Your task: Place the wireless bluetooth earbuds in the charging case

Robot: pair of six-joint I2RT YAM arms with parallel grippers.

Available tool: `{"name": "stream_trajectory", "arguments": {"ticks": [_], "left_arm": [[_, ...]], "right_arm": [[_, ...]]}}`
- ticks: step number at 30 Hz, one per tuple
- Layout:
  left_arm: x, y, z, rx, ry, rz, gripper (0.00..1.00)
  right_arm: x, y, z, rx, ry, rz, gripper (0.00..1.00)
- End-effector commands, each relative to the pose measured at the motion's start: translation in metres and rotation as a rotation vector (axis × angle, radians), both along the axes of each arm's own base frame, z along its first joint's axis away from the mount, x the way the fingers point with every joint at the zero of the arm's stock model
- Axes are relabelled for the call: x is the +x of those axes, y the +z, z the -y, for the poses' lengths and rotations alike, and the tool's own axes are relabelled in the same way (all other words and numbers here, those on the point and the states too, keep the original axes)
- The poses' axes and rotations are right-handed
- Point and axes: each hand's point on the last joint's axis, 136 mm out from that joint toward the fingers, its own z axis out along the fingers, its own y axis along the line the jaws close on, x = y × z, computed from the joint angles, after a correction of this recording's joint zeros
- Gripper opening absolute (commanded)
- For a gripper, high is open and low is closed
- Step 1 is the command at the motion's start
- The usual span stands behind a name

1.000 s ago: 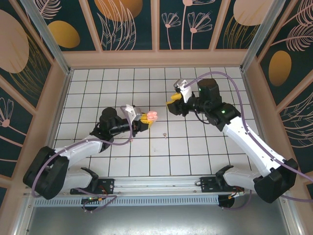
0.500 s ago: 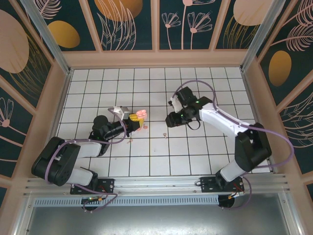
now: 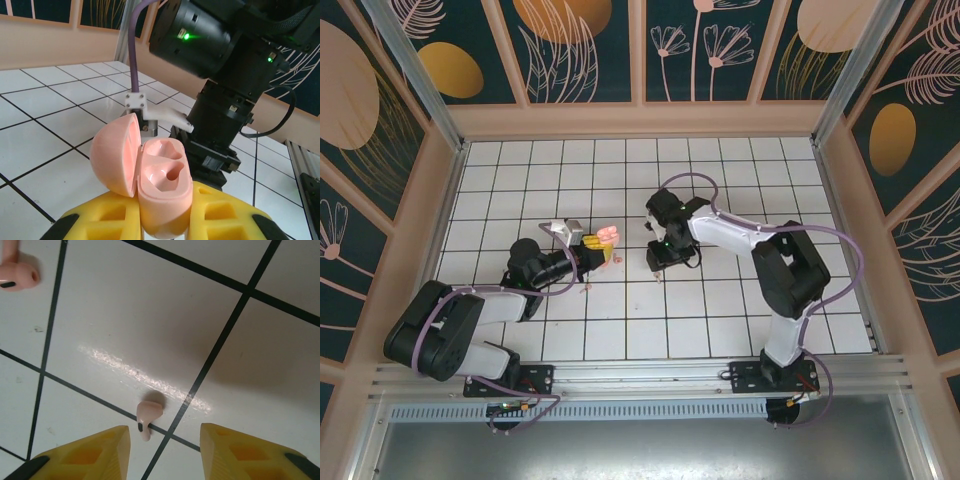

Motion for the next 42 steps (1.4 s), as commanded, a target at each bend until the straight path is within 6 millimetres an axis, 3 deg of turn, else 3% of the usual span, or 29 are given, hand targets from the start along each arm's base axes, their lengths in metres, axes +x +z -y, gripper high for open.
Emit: {"name": "stream_trajectory", "arguments": {"ticks": [1, 11, 30, 35, 42], "left_arm": [[0.0, 0.018, -0.002, -0.034, 0.01, 0.058, 0.15], [0.0, 0.021, -0.003, -0.032, 0.013, 0.063, 0.15], [0.001, 0.022, -0.001, -0.03, 0.005, 0.057, 0.15], [0.002, 0.02, 0.0, -0.019, 0.001, 0.053, 0.16], [0.006, 0.018, -0.002, 0.004, 0.026, 0.056, 0.15]], "right_arm": [[0.003, -0.003, -0.004, -0.028, 0.001, 0.0, 0.39], [-0.006, -0.019, -0.017, -0.014, 0.033, -0.047, 0.39], [-0.008, -0.034, -0.014, -0.038, 0.021, -0.066, 0.31], [-0.005, -0.032, -0.013, -0.04, 0.01, -0.049, 0.27], [0.006, -0.013, -0.019, 0.018, -0.037, 0.022, 0.24]]}}
